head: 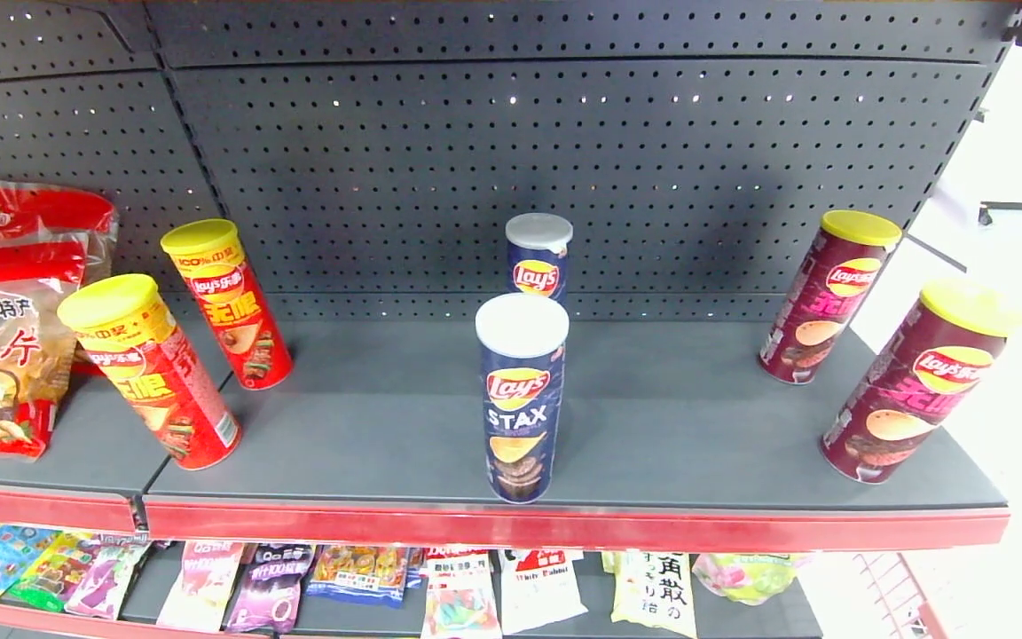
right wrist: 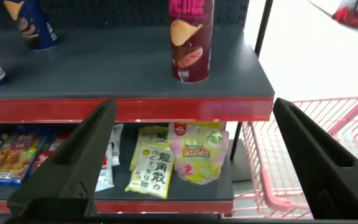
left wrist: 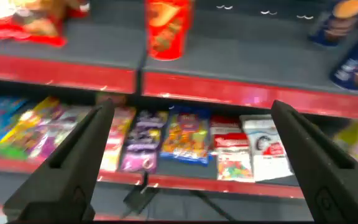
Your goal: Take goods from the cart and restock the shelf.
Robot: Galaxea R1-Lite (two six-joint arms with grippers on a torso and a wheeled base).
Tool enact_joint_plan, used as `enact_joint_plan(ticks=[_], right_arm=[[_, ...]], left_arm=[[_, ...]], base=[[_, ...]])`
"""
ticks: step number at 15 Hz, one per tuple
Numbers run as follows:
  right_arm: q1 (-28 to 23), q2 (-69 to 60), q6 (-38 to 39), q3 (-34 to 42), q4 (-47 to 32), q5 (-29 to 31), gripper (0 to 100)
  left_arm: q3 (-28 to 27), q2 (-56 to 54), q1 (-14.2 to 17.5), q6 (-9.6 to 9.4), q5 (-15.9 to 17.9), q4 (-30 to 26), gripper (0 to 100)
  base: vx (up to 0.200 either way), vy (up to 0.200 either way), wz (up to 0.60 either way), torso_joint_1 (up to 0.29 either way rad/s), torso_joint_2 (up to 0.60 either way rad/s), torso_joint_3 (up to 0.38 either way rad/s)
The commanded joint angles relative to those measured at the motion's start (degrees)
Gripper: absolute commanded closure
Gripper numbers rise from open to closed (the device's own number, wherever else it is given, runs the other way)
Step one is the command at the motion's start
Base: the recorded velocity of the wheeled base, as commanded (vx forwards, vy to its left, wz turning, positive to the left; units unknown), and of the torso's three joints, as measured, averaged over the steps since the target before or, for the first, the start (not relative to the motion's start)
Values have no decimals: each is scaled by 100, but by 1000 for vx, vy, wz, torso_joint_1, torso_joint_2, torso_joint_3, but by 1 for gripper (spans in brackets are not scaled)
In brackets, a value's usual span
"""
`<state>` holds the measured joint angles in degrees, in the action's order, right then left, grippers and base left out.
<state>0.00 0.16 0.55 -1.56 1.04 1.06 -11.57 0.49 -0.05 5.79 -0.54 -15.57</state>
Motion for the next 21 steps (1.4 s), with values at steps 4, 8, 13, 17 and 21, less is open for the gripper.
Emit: enact_joint_plan(ticks=[4, 8, 13, 17, 21], right_arm=[[-9, -16, -2, 147, -112, 79, 0], [-9, -16, -2, 156, -112, 70, 0], [0, -16, -2, 156, -112, 70, 0], [0, -16, -2, 156, -112, 70, 0], [0, -16, -2, 156, -112, 70, 0]], left_arm=[[383, -40, 5, -52, 194, 238, 0], [612, -40, 5, -359, 221, 660, 0], [1122, -40, 14, -693, 265, 1566, 0], [1157, -40, 14, -605, -166, 1557, 0], [1157, -40, 14, -597, -166, 1557, 0]], base=[[0, 0, 0, 0, 0, 0], [0, 0, 0, 0, 0, 0], [0, 0, 0, 0, 0, 0], [0, 0, 0, 0, 0, 0], [0, 0, 0, 0, 0, 0]])
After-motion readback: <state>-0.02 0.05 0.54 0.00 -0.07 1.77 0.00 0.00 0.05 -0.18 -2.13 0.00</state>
